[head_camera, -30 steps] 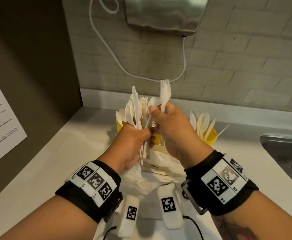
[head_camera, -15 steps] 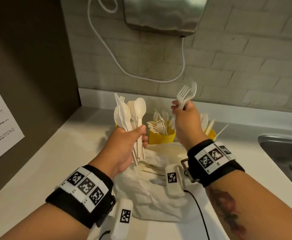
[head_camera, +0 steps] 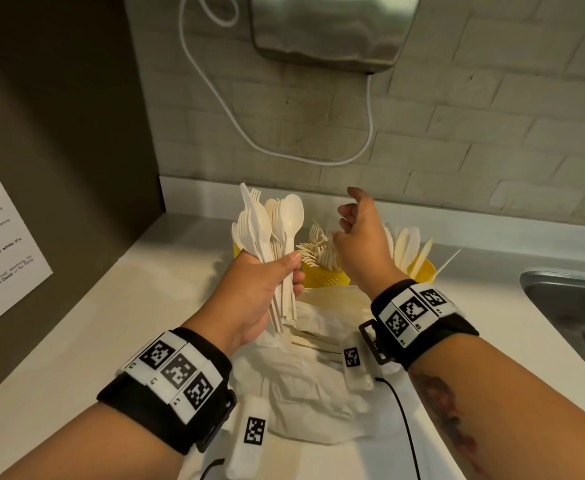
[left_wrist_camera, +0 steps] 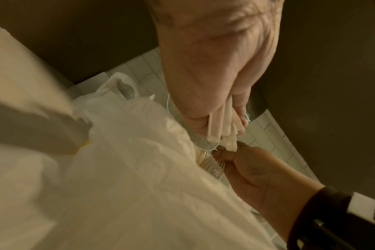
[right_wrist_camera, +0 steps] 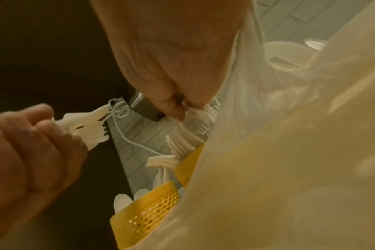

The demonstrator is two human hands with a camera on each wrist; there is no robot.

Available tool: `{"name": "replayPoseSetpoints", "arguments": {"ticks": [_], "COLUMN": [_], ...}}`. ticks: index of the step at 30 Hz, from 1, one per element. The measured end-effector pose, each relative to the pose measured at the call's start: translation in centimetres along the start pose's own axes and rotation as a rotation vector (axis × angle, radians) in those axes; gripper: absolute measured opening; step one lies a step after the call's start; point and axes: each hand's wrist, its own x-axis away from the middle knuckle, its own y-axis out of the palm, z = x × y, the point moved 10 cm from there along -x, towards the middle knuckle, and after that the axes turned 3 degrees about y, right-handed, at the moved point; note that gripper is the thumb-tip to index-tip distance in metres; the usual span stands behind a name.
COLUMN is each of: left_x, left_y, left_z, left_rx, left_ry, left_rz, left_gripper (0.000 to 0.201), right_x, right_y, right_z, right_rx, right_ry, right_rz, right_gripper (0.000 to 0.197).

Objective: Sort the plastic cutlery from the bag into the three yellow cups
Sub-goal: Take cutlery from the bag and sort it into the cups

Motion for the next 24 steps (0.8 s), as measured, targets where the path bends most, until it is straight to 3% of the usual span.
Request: {"name": "replayPoseSetpoints", "arguments": {"ticks": [5, 8, 9, 11, 13, 16, 24], "left_x": [0.2, 0.4, 0.5, 0.6, 0.7, 0.8, 0.5], "left_y": [0.5, 0.9, 1.0, 1.3, 1.8, 2.2, 2.2], "left_z": [-0.1, 0.0, 0.2, 0.6, 0.8, 0.1, -0.1], "left_rx": [0.007, 0.047, 0.055, 0.031, -0.026, 0.01, 0.051], "left_ry": [0.003, 0.0, 0.005, 0.031, 0.059, 0.036, 0.036], "left_rz": [-0.039, -0.078, -0.088, -0.111, -0.139, -0.14, -0.151], "left_gripper": [0.014, 0.014, 0.017, 0.025, 0.034, 0.037, 0.025], "right_x": [1.1, 3.2, 4.0, 5.9, 7.5, 7.6, 7.9], "right_y": [-0.4, -1.8, -1.6, 0.5, 2.1, 1.4, 0.1], "right_z": [-1.6, -3.7, -3.9, -3.3, -2.9, -2.3, -2.6], "right_rx": [-0.085, -0.208, -0.214, -0.213, -0.252, -0.313, -0.543], "right_ry": [-0.076, -0.08, -0.018, 0.137, 0.2, 0.226, 0.289], "right_rz": [-0.006, 0.054, 0.018, -0.192, -0.345, -0.287, -0.164], "right_gripper": [0.067, 0.037, 0.025, 0.035, 0.038, 0.026, 0.021]}}
